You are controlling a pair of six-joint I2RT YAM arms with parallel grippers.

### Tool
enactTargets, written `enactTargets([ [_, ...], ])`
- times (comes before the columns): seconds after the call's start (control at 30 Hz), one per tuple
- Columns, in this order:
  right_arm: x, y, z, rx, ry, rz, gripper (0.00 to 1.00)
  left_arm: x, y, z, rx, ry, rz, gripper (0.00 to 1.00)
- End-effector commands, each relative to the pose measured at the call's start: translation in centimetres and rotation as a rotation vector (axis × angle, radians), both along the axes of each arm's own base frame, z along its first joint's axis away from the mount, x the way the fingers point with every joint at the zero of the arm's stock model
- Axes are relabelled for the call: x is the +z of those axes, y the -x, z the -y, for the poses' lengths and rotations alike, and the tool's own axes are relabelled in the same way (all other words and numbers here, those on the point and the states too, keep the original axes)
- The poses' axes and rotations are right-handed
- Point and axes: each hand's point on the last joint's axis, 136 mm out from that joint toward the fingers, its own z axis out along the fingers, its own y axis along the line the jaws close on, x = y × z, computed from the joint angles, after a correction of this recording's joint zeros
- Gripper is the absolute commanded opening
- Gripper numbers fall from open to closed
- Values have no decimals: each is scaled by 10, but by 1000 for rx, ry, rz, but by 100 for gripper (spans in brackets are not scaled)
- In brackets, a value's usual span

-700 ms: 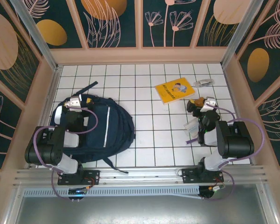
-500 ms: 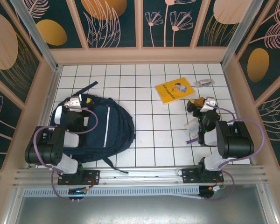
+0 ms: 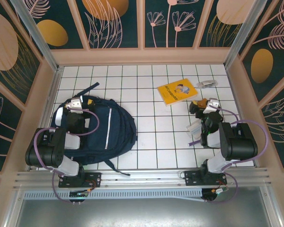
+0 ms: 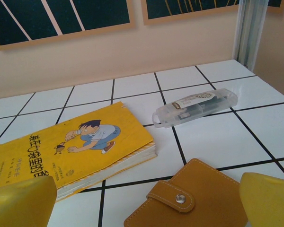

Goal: Pack the student bag

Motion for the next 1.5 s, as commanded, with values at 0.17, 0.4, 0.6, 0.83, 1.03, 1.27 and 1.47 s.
enactTargets([
  [0.17, 15, -2, -1, 14, 4, 44, 99, 11, 0, 2, -10, 12, 28, 99],
  [0.4, 73, -8, -89, 231, 234, 115, 99, 31, 22, -31, 275, 281, -251, 99],
  [0.6, 105, 0, -254, 857, 266, 134, 99, 8, 103, -31, 447, 508, -523, 99],
  [0.83, 73, 11, -390, 1277, 167, -78, 91, -30, 162, -27, 662, 633, -813, 99],
  [1.03, 17, 10, -462, 1372, 20, -455, 79, -74, 221, -16, 897, 675, -1147, 99],
  [1.27, -48, -5, -489, 1250, -6, -734, 68, -99, 215, -11, 882, 757, -1082, 99],
  [1.47, -24, -10, -490, 1272, -102, -704, 0, -101, 167, -18, 769, 709, -946, 84],
])
